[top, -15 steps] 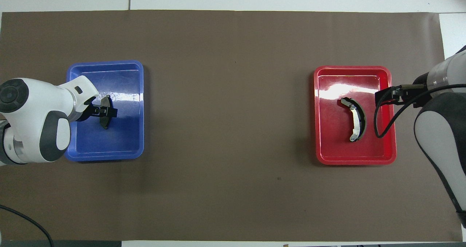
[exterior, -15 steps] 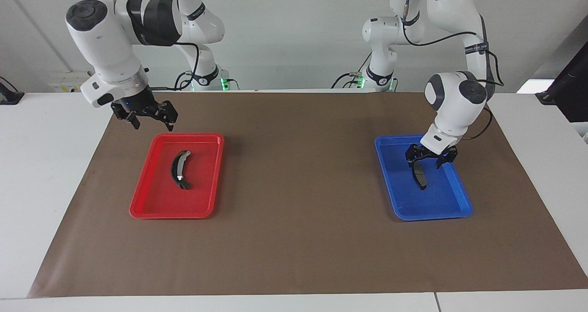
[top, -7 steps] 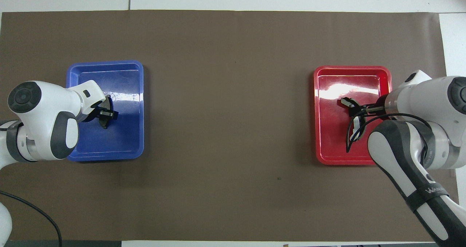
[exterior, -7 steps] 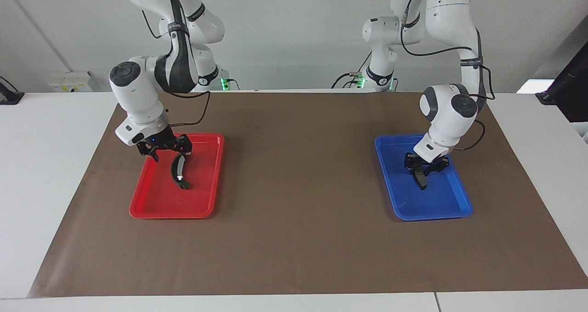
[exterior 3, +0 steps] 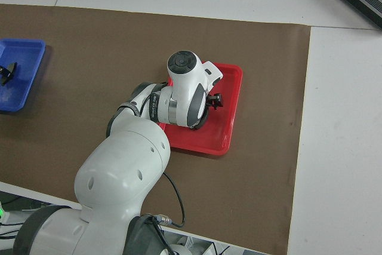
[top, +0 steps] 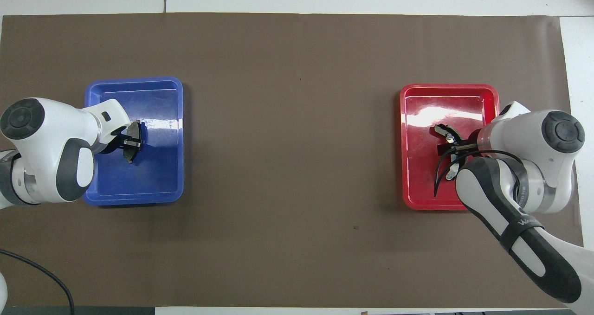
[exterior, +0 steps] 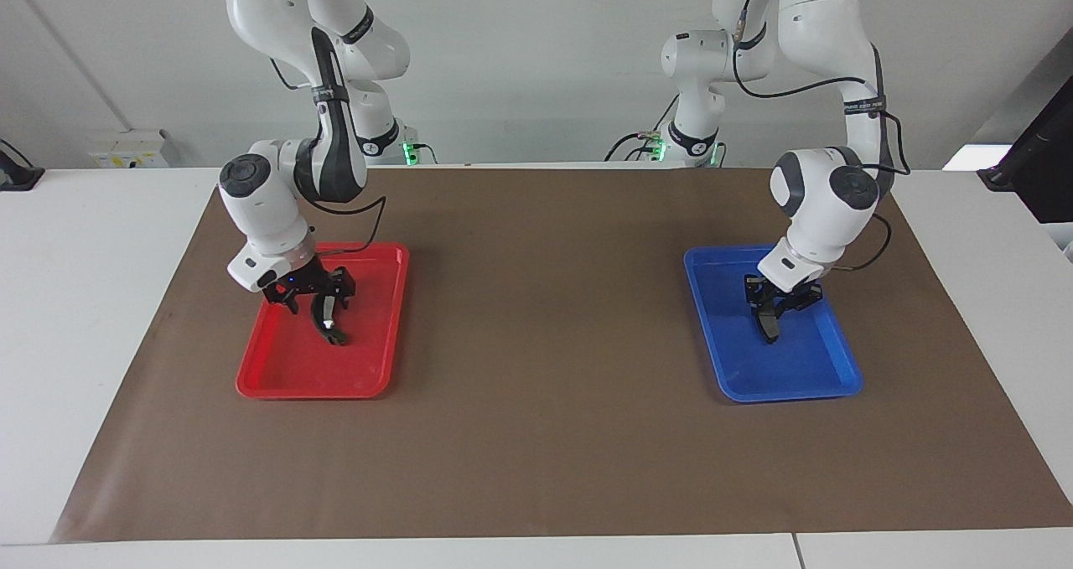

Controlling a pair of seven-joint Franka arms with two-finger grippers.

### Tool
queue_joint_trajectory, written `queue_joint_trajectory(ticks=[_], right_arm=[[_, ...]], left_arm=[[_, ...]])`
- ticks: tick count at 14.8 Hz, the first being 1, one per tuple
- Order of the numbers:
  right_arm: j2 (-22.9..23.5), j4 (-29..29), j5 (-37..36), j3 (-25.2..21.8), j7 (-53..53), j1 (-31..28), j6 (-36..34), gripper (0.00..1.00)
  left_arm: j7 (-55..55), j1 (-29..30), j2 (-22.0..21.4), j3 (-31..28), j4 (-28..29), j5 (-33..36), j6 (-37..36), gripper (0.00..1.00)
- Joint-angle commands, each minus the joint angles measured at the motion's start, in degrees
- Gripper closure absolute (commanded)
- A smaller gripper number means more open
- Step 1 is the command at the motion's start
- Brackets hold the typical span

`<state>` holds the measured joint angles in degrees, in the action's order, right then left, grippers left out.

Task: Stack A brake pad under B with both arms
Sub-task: 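Grasp the dark pad with the left gripper while the right gripper grasps the curved pad, then set the dark pad mid-table with the left gripper while the right gripper lifts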

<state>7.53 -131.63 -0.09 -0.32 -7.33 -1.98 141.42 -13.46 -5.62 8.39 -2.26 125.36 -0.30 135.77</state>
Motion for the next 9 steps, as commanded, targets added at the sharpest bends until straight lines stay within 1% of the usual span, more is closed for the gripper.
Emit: queue_joint_trajectory(ticks=[1,3,4,5,6,7,8,9], right_arm=[[0.0,-0.6,1.3,0.5,-1.8,-0.7,1.1,0.01],[0.0,-0.6,1.3,0.5,-2.0,-0.7,0.8,0.03],[0.0,-0.6,1.2,0.5,-2.0,-0.7,0.8,0.08],[0.0,-0.6,1.3,0.5,-2.1,-0.7,0.8,0.15],[0.0,-0.6,1.3,0.5,-2.0,-0.7,0.8,0.27],[0.1,-0.5,1.2,0.5,-1.9,-0.6,0.7,0.47],[0.1,-0.4,1.2,0.5,-1.5,-0.4,0.5,0.78],[0.1,0.0,1.3,0.5,-0.7,-0.4,0.4,1.0]], left_arm=[[3.1,-2.7,-3.1,-0.4,-2.5,-0.3,-5.6,0.83],[9.6,-7.2,-2.9,-0.4,-4.8,-0.3,-7.7,0.83],[13.5,-9.6,-2.6,-0.4,-5.0,-0.2,-6.8,0.83],[16.8,-12.2,-2.2,-0.4,-5.4,-0.2,-6.0,0.83],[20.5,-15.1,-1.7,-0.4,-6.1,-0.2,-5.6,0.83],[24.9,-17.9,-0.9,-0.4,-7.4,-0.2,-5.6,0.83],[28.5,-20.5,0.2,-0.3,-8.6,-0.2,-5.4,0.82],[31.2,-23.2,1.4,-0.4,-9.9,-0.2,-4.5,0.82]])
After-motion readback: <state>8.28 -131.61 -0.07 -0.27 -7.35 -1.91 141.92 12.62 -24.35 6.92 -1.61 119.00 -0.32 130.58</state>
